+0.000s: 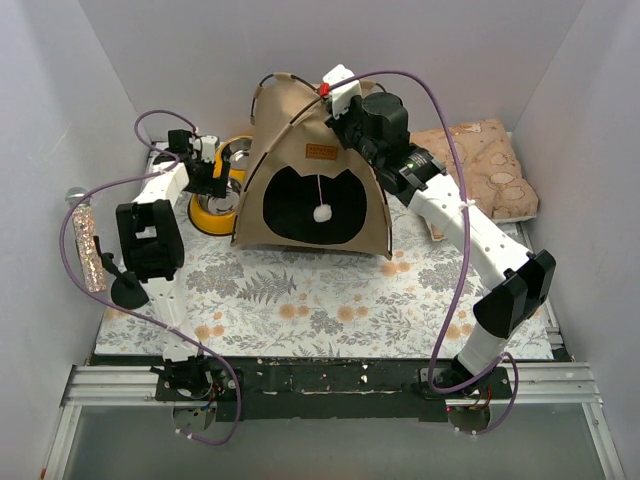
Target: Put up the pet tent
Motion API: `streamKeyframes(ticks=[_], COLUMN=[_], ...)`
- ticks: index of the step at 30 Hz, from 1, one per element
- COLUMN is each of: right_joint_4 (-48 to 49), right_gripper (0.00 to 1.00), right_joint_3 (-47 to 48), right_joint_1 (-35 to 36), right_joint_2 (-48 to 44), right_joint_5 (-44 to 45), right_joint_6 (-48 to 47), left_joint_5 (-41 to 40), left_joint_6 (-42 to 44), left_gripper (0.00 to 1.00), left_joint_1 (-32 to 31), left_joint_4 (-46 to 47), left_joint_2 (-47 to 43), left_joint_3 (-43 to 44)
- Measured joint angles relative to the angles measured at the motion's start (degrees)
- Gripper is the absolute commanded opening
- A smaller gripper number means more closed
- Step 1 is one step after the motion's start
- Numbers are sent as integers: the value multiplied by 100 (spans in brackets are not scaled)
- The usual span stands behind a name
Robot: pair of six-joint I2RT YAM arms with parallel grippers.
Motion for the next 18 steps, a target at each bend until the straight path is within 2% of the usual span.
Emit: streamKeyframes(ticks=[3, 7, 9, 13, 18], right_joint_4=[-7, -4, 4, 68, 229], right_gripper=[1, 1, 1, 1, 1], right_joint_3=[-26, -247, -372, -424, -101], right_joint_1=[-72, -203, -260, -313, -319], right_joint_2=[-2, -2, 2, 157, 767], right_joint_5=[129, 129, 39, -208, -411], right_joint_6=[-57, -138, -201, -282, -260], left_joint_5=[-649, -1290, -1123, -1609, -1862], left_joint_6=[264, 387, 254, 356, 120], left_gripper=[98, 98, 98, 97, 98], left_joint_1=[-85, 216, 452, 804, 1016], left_joint_4=[28, -87, 157, 74, -313], left_joint_2=[297, 284, 105, -509, -765], left_joint_3=[221, -186, -555, -1346, -1576])
